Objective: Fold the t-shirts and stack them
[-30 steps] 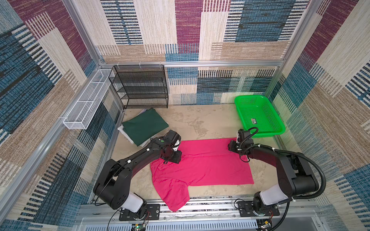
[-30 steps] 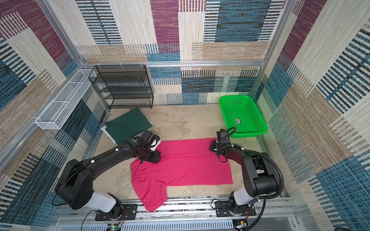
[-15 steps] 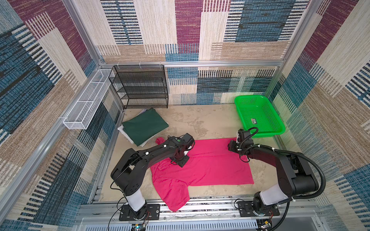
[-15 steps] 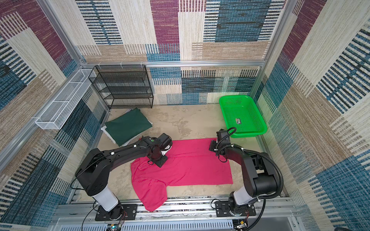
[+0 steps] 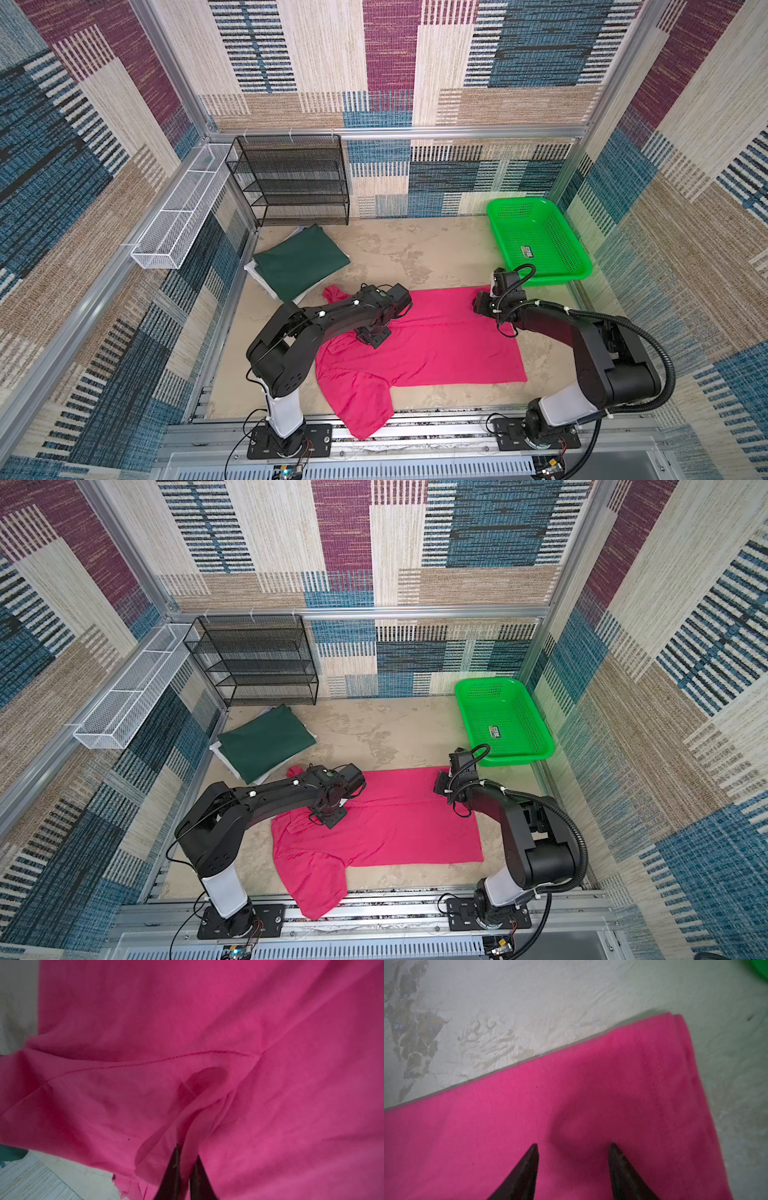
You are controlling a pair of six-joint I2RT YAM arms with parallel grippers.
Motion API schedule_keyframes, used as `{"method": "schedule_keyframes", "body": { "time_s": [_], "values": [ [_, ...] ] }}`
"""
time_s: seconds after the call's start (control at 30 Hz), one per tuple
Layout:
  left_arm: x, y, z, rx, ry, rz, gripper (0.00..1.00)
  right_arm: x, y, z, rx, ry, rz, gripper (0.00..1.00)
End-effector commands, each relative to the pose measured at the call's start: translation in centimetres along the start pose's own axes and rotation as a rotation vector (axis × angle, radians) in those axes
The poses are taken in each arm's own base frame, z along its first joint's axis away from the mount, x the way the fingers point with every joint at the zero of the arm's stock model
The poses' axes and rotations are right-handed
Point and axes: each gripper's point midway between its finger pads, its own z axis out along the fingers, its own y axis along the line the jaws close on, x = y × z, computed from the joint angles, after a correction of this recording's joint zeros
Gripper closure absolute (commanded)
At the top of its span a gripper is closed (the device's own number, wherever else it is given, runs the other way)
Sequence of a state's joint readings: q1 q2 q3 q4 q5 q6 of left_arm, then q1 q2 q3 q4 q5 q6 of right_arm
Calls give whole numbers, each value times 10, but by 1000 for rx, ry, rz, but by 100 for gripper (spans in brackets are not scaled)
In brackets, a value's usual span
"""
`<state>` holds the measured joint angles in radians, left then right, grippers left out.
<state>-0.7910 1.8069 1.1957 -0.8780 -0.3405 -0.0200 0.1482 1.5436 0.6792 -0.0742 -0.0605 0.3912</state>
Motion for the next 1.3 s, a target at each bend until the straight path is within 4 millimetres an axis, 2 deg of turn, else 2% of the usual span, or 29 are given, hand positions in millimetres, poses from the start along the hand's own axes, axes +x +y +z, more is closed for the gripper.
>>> {"method": "schedule_keyframes", "body": {
  "time_s": [0.0, 0.07, 0.3, 0.4, 0.53, 0.6, 0.63, 0.7, 0.73, 0.8, 0.87, 0.93, 1.1, 1.2, 1.27],
  "values": [
    [4, -1, -11, -10, 11, 8, 94, 9, -1, 2, -1, 38, 5, 44],
    [7, -6, -15, -4, 21, 4, 100, 10, -1, 3, -3, 40, 7, 44],
    [16, -29, -29, 56, 61, -69, 100, 14, 0, 9, -13, 54, 9, 44],
    [19, -33, -32, 66, 74, -110, 100, 17, -1, 11, -15, 62, 10, 45],
    [16, -38, -34, 85, 61, -142, 100, 18, -1, 12, -17, 67, 12, 45],
    [11, -47, -37, 144, 37, -144, 99, 19, -1, 12, -16, 69, 16, 44],
    [8, -54, -39, 192, 17, -141, 90, 19, -2, 12, -13, 70, 18, 45],
    [0, -70, -49, 307, -44, -114, 65, 20, -3, 12, -4, 77, 24, 45],
    [-3, -72, -54, 330, -76, -108, 56, 20, -4, 12, 3, 81, 26, 45],
    [-10, -67, -66, 357, -164, -96, 49, 20, -6, 9, 20, 83, 30, 45],
    [-16, -47, -74, 348, -232, -145, 46, 19, -8, 6, 33, 77, 31, 45],
    [-24, -11, -74, 336, -279, -284, 45, 19, -10, 2, 43, 71, 35, 45],
    [-28, 96, -44, 264, -312, -675, 45, 22, -12, 1, 49, 79, 37, 45],
    [-28, 138, -26, 237, -319, -826, 47, 24, -13, 2, 53, 89, 38, 44],
    [-26, 156, -15, 225, -311, -896, 47, 26, -14, 1, 58, 96, 38, 44]
  ]
}}
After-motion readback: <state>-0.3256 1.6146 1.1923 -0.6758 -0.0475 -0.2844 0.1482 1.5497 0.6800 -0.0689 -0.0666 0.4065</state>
